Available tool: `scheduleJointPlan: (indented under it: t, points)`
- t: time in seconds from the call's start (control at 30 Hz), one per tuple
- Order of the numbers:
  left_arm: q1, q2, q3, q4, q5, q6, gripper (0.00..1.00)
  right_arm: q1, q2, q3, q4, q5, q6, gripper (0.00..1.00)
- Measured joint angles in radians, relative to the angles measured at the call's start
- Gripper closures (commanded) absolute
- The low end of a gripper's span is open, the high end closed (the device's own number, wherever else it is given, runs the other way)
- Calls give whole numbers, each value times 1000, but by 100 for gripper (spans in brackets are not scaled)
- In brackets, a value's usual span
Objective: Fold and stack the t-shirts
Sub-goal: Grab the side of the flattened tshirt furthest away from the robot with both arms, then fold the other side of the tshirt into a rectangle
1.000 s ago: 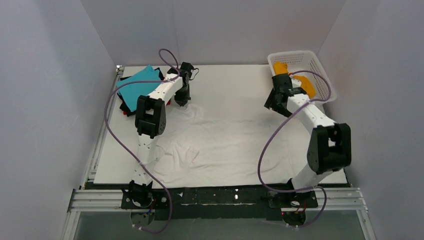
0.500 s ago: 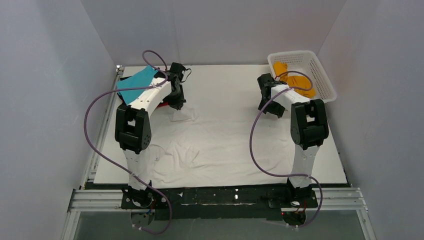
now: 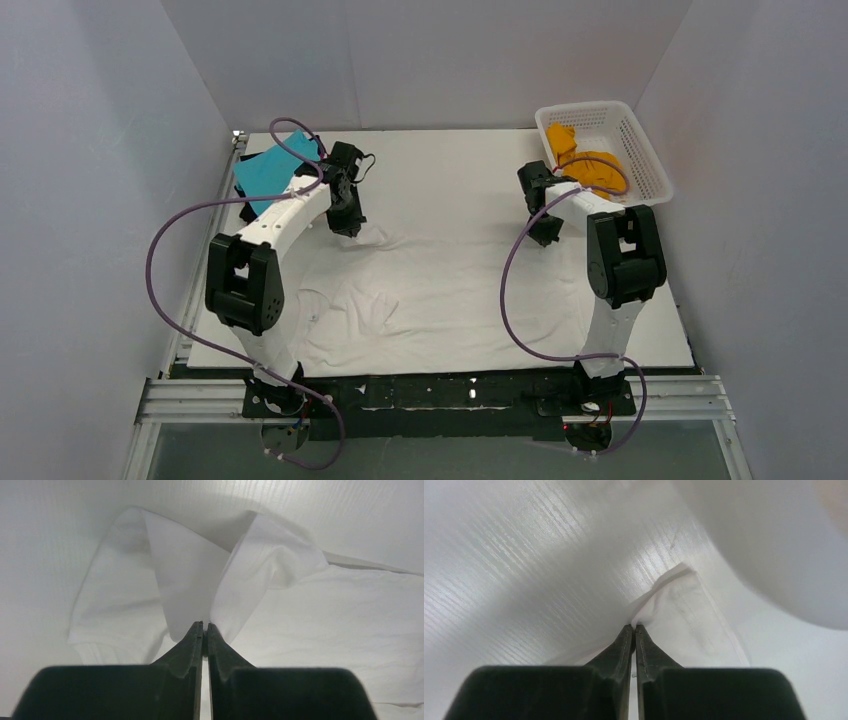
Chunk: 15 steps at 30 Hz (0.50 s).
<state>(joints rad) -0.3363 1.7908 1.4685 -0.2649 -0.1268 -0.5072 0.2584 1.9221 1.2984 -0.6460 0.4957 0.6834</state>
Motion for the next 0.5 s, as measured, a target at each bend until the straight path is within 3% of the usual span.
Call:
scheduleJointPlan:
  t: [0.1,0.33,0.5]
  points:
    - [0,-53,-28,5,1,-2,100,0,-3,-3,2,-5,2,99]
    - [0,-94,-41,7,11,31,100,0,-12,7,-13,-7,-12,99]
    - [-2,-136,-83,18,33,43,100,5,-118,-19,-21,-26,-19,99]
